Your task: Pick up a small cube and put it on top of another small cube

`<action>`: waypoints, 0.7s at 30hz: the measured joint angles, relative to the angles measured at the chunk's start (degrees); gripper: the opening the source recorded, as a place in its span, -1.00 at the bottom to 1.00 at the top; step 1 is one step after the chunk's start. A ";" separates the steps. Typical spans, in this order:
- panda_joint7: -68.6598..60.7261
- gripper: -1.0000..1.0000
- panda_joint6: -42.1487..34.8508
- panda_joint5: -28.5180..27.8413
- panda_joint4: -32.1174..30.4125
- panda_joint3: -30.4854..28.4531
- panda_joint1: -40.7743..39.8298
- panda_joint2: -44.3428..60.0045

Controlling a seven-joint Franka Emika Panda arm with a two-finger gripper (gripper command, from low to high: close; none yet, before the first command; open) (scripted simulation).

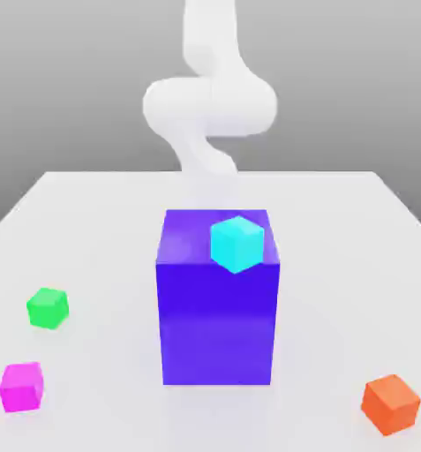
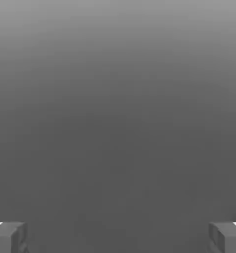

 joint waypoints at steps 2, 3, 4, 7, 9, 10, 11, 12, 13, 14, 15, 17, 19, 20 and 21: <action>3.84 0.00 1.67 -0.79 -0.55 0.31 -2.73 4.43; 5.72 0.00 2.48 -1.20 -0.82 0.40 -4.00 6.56; 7.58 0.00 3.27 -1.60 -1.08 0.46 -5.22 8.67; 13.08 0.00 5.62 -2.79 -1.86 0.38 -8.64 14.93; 16.71 0.00 7.18 -3.53 -2.38 0.06 -10.70 19.10; 18.49 0.00 7.96 -3.87 -2.64 -0.18 -11.65 21.18; 20.25 0.00 8.74 -4.16 -2.89 -0.45 -12.59 23.26; 21.98 0.00 9.53 -4.43 -3.15 -0.82 -13.42 25.34; 23.67 0.00 10.31 -4.63 -3.41 -1.25 -14.20 27.41; 25.31 0.00 11.11 -4.75 -3.68 -1.67 -14.99 29.49; 26.88 0.00 11.90 -4.80 -3.94 -2.18 -15.67 31.56; 29.82 0.00 13.51 -4.59 -4.47 -3.30 -17.38 35.69; 32.41 0.00 15.14 -3.87 -5.01 -4.25 -19.40 39.82; 33.51 0.00 15.95 -3.28 -5.28 -4.63 -20.44 41.89; 34.61 0.00 16.77 -2.64 -5.56 -4.88 -21.00 43.95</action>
